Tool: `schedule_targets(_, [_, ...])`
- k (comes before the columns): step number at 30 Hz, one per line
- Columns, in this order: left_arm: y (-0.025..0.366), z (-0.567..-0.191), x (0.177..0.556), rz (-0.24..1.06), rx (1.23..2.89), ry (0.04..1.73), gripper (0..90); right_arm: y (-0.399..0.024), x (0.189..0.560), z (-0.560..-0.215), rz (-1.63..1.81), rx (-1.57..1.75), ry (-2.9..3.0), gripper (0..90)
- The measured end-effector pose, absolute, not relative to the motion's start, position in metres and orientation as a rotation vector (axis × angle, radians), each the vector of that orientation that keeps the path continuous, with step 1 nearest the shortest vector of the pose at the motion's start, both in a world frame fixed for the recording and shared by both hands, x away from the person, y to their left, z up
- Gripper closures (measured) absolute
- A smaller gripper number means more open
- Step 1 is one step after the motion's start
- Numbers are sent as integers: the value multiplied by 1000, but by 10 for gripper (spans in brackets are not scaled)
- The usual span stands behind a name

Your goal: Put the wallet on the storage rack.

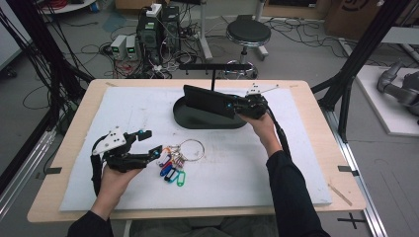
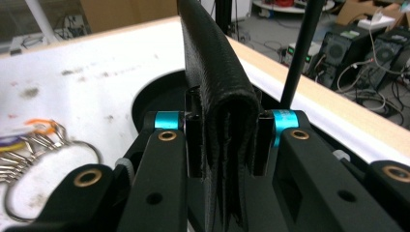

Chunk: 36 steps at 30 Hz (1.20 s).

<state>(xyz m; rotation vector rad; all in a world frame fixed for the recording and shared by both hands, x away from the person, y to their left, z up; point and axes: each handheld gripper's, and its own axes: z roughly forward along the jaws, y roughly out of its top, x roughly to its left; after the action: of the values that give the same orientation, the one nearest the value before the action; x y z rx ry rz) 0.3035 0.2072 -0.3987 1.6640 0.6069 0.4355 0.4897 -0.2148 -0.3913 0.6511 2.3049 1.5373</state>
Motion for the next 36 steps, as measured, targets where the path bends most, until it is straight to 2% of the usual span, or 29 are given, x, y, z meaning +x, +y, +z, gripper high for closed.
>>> schedule_targets(19, [200, -402, 306, 420, 1680, 596, 292, -209, 504, -418, 1499, 690, 2306, 749])
schedule_targets(36, [201, -402, 304, 419, 1683, 593, 291, -216, 508, -423, 1363, 729, 2344, 704])
